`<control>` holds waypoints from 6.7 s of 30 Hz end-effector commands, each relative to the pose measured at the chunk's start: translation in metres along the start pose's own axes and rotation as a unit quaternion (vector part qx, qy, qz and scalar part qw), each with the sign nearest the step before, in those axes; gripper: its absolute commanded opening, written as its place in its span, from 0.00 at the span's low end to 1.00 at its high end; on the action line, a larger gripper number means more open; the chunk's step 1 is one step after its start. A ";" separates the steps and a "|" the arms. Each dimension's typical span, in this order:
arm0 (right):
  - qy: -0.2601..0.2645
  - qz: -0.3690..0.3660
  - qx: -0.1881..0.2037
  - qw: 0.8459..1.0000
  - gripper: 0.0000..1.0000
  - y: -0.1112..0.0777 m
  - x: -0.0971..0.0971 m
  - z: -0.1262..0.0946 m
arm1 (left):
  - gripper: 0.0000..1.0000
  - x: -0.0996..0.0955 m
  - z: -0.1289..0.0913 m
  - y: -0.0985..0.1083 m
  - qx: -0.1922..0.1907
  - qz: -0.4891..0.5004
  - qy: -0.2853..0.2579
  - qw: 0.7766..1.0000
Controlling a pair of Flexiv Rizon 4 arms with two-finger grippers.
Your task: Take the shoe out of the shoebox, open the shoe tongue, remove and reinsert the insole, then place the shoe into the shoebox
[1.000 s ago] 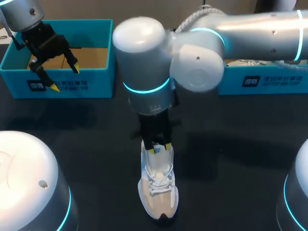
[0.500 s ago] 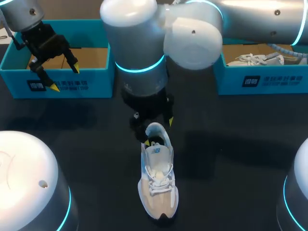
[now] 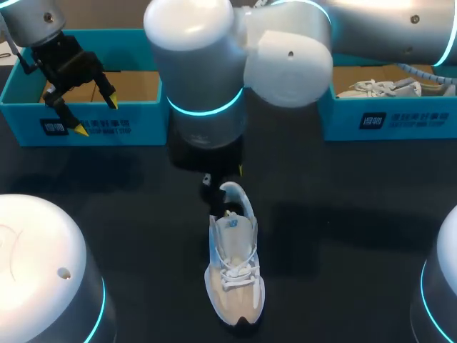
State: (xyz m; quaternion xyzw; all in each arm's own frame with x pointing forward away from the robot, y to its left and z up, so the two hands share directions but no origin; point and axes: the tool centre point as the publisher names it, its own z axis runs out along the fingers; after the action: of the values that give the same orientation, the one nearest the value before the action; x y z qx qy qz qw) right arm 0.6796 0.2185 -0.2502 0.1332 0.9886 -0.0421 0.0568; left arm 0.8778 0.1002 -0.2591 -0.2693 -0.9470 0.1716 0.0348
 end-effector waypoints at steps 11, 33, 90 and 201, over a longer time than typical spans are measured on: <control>-0.017 -0.137 -0.020 0.990 1.00 0.015 -0.039 0.037 | 1.00 0.000 0.000 0.000 -0.001 0.000 0.000 1.000; -0.011 -0.137 -0.027 0.990 1.00 0.021 -0.074 0.101 | 1.00 0.000 0.000 0.000 -0.001 0.000 0.000 1.000; -0.054 -0.097 0.011 0.994 0.00 -0.029 -0.122 0.021 | 1.00 0.000 0.000 0.000 -0.001 0.000 0.000 1.000; -0.154 -0.090 0.036 0.983 0.00 -0.281 -0.634 -0.023 | 1.00 0.000 0.000 0.000 -0.001 0.000 0.000 1.000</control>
State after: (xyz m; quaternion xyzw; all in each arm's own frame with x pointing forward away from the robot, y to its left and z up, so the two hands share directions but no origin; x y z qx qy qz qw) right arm 1.1999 -0.2087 -0.1242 0.0344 0.9724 -0.1057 0.2053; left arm 0.8778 0.1003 -0.2590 -0.2692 -0.9470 0.1716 0.0348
